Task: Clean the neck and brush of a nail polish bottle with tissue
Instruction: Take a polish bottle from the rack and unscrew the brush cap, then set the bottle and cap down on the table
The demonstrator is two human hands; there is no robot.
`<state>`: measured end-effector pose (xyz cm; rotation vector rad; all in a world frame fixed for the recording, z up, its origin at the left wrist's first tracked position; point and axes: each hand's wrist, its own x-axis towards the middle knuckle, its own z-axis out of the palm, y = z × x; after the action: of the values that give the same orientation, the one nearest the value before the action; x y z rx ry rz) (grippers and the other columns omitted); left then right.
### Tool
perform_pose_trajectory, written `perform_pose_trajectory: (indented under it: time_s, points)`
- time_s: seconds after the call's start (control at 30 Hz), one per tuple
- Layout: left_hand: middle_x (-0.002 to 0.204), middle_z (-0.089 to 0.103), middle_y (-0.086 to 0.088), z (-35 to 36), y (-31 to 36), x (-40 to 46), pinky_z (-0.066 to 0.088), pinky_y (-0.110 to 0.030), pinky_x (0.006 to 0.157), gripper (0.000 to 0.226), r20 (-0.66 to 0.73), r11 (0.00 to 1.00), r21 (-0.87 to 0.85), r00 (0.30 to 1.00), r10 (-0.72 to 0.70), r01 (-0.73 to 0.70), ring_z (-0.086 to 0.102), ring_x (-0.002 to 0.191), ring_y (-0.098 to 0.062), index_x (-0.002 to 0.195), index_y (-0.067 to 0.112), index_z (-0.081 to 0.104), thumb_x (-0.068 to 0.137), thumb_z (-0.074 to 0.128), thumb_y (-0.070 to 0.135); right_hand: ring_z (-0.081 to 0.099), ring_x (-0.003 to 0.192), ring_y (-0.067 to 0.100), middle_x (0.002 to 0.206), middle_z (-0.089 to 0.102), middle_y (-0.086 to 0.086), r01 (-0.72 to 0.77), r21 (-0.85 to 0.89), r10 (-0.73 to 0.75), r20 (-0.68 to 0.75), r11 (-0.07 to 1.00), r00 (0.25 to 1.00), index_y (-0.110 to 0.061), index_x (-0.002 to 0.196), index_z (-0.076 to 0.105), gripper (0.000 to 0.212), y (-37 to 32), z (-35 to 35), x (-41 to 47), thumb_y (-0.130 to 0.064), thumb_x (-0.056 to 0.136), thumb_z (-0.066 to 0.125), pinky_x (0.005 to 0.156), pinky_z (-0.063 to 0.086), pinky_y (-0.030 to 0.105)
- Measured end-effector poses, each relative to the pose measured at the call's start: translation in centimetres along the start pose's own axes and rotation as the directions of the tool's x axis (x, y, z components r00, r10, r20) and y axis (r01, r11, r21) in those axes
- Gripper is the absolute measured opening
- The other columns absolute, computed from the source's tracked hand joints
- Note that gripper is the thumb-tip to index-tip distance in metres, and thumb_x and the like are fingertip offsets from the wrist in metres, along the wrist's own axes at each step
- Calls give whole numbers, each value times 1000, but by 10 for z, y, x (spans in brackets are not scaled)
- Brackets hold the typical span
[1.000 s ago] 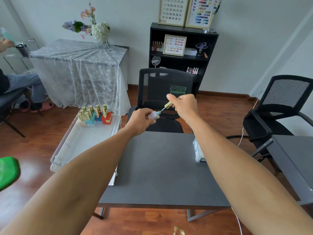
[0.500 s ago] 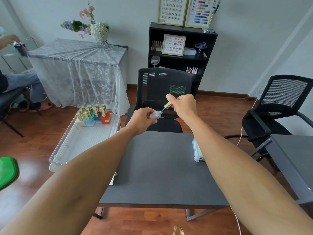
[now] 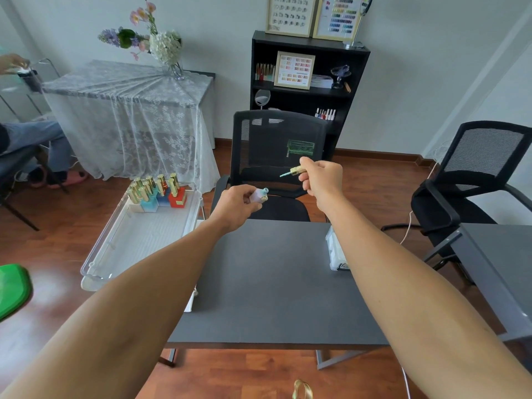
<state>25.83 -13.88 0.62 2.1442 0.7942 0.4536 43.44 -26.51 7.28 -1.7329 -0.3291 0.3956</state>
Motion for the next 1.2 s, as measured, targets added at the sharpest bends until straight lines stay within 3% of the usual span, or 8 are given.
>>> perform_pose_trajectory:
  time_s: [0.13,0.27,0.37,0.53,0.63,0.8,1.03,1.2]
  points:
    - [112,73,1,5,-5,-5,51,-25,79,41,-11,999,-36,1000,-23,22,69,100,-19,135,15,69,96,78,25,64,61,13,72,74,5,-177,193,158,110,965,981,-10,88,75,9,19,-3,3,-16,84,79,45,43,22]
    - [106,74,1,14,-10,-12,47,-19,74,36,-9,997,-64,999,-39,38,68,95,-15,129,16,71,97,77,28,56,77,9,92,72,-8,-193,56,181,175,980,968,-24,114,77,25,54,0,2,-21,90,77,64,43,23]
    - [97,74,4,24,-17,-16,46,-19,68,26,16,993,-87,997,-76,77,67,86,-11,120,17,74,98,75,29,57,86,-1,99,69,-18,-158,5,153,217,987,964,-21,127,76,28,85,4,1,-17,100,70,74,41,16]
    - [89,74,8,48,-31,-20,49,-22,69,19,60,982,-114,987,-147,153,64,78,-7,111,18,75,97,74,30,66,85,3,96,73,-7,-145,-115,165,200,983,966,-17,116,73,18,129,11,-4,-12,98,72,70,45,14]
    - [95,75,6,64,-39,-20,50,-26,73,21,86,969,-116,974,-207,216,69,85,-9,114,18,75,96,74,30,68,82,14,94,74,4,-128,-210,173,214,969,961,-13,106,69,14,155,15,-7,-6,95,73,77,51,24]
    - [98,74,3,94,-60,-25,45,-23,62,14,132,947,-86,946,-296,308,75,88,-18,99,17,71,92,77,28,63,87,25,94,68,9,-49,-426,171,252,903,952,3,110,67,18,201,17,-10,0,93,72,84,53,39]
    - [113,71,6,121,-85,-32,49,-17,60,26,194,926,-97,919,-343,366,76,95,-13,120,17,73,94,76,23,67,91,37,98,74,14,-4,-545,178,267,838,947,-6,104,65,6,246,14,-12,-6,98,64,77,52,41]
    - [109,75,5,128,-92,-36,46,-10,52,22,211,910,-125,906,-366,396,70,81,2,116,21,74,95,75,25,65,86,41,95,72,14,49,-602,170,301,797,938,-11,102,60,5,257,9,-14,-8,101,57,76,56,50]
